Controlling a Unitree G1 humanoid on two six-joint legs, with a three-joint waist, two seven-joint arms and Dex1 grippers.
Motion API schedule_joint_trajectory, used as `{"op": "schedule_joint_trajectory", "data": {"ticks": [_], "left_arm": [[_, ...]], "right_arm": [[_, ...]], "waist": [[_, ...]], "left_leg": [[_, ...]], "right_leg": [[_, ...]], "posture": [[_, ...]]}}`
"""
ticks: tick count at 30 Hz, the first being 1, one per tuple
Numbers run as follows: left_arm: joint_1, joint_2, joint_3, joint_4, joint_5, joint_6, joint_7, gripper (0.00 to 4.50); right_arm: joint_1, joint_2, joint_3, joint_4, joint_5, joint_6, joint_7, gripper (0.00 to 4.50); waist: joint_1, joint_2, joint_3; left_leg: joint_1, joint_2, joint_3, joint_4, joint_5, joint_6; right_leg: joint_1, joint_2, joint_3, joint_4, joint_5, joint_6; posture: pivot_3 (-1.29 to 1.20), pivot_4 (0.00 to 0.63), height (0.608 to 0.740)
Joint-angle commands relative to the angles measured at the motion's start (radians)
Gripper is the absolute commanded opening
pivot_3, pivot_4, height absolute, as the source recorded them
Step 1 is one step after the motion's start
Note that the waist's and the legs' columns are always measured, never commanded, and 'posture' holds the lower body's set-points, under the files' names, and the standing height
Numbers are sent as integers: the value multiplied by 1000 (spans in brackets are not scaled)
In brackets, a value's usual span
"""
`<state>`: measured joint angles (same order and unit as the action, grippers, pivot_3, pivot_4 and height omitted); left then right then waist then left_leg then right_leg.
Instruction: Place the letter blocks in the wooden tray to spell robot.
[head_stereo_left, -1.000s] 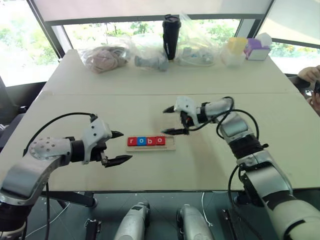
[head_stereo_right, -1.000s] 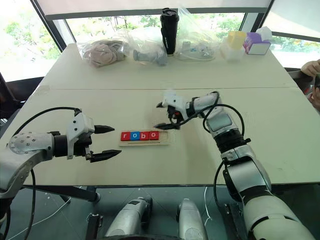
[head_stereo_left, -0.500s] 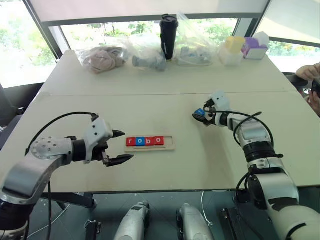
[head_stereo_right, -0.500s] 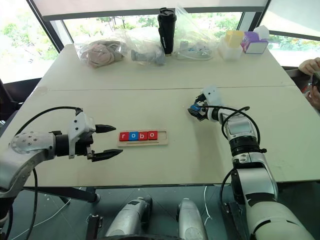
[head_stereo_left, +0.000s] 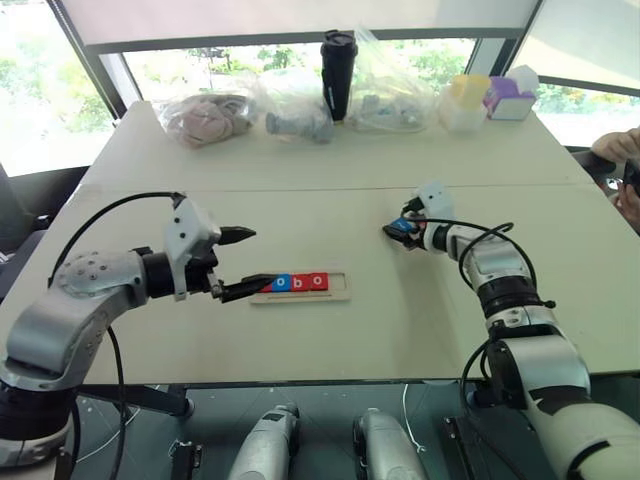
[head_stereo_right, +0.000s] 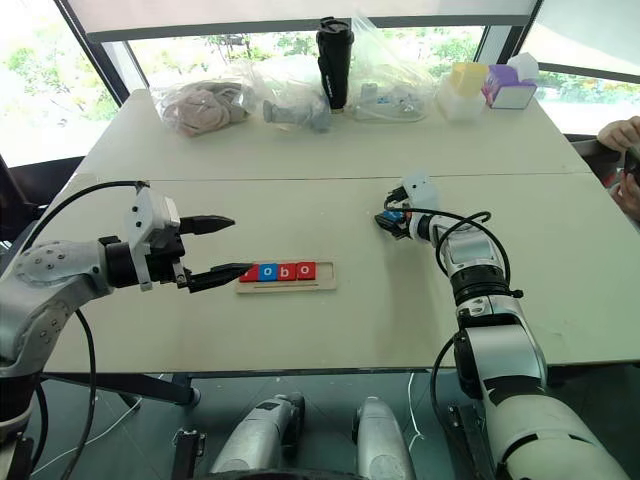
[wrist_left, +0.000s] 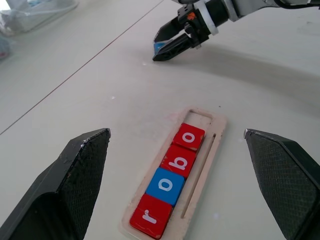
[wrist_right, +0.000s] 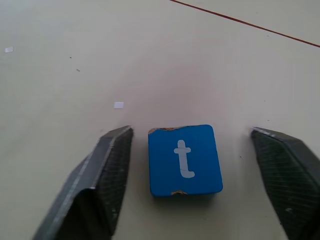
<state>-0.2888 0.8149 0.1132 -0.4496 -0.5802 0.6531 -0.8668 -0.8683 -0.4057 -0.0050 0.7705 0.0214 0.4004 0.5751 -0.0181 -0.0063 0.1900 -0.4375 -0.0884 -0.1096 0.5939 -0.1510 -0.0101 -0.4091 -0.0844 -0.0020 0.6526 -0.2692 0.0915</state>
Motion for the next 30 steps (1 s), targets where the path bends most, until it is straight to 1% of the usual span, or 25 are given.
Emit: {"op": "schedule_joint_trajectory", "data": {"ticks": [1,2,6,9,10,12,14,16,18,21,28,29,30], "left_arm": [[-8,-4,23,-4,-9,-6,9,4500],[-9,-5,22,-3,-9,-7,10,4500],[-19,-17,11,5,-7,-11,12,4500],[-21,-19,11,8,-3,-18,8,4500],[-21,-20,12,10,-3,-20,7,4500],[-21,-23,6,16,-1,-25,2,4500],[-20,-25,1,19,0,-27,-3,4500],[-23,-29,-8,20,-3,-25,-9,4500],[-31,-32,-23,28,-2,-26,-23,4500],[-47,-34,-51,55,18,-41,-42,4500],[-64,-37,-70,74,26,-50,-59,4500],[-66,-38,-71,75,28,-50,-60,4500],[-66,-38,-71,76,28,-50,-61,4500]], "right_arm": [[14,5,-4,-68,7,35,-17,1532],[19,6,-5,-80,9,45,-21,1217],[38,2,-21,-174,12,92,-63,1239],[81,76,-226,-566,86,506,-282,1239],[97,100,-266,-662,90,606,-334,1239],[156,184,-321,-873,73,819,-417,1239],[188,241,-349,-1006,65,957,-467,1239],[227,296,-345,-1129,54,1068,-504,1239],[287,380,-317,-1254,37,1171,-546,1239],[346,456,-290,-1322,23,1214,-581,1239],[392,537,-288,-1348,10,1214,-615,1239],[392,546,-293,-1347,10,1214,-616,2253],[393,549,-295,-1347,10,1214,-616,2479]], "waist": [[2,0,0],[2,0,0],[2,0,0],[4,0,0],[5,0,0],[6,0,0],[6,-1,-1],[5,0,-1],[5,0,-1],[2,0,-1],[2,0,-1],[1,0,-1],[1,0,-1]], "left_leg": [[0,0,0,0,0,0],[0,0,0,0,0,0],[0,0,0,0,0,0],[-1,0,0,0,0,0],[-2,0,-1,0,0,0],[-4,0,-1,0,0,0],[-4,0,-2,-1,0,0],[-4,0,-1,-2,0,0],[-4,0,-1,-2,0,0],[-4,0,0,-2,0,-1],[-4,0,0,-1,0,-1],[-4,0,0,-2,0,-1],[-4,0,0,-2,0,-1]], "right_leg": [[0,0,0,0,0,0],[0,0,0,0,0,0],[0,0,0,0,0,0],[-1,0,1,1,0,0],[-4,-1,1,2,0,0],[-6,-2,1,4,0,0],[-8,-2,1,6,0,0],[-9,-2,1,6,0,-1],[-9,-3,1,7,-2,-3],[-10,-3,2,7,-2,-3],[-10,-3,1,7,-2,-3],[-10,-3,1,7,-2,-3],[-10,-3,1,7,-2,-3]], "posture": [[0,150,740],[0,150,740],[0,150,740],[0,150,740],[0,150,740],[0,150,740],[0,150,740],[0,150,740],[0,150,740],[0,150,740],[0,150,740],[0,150,740],[0,150,740]]}}
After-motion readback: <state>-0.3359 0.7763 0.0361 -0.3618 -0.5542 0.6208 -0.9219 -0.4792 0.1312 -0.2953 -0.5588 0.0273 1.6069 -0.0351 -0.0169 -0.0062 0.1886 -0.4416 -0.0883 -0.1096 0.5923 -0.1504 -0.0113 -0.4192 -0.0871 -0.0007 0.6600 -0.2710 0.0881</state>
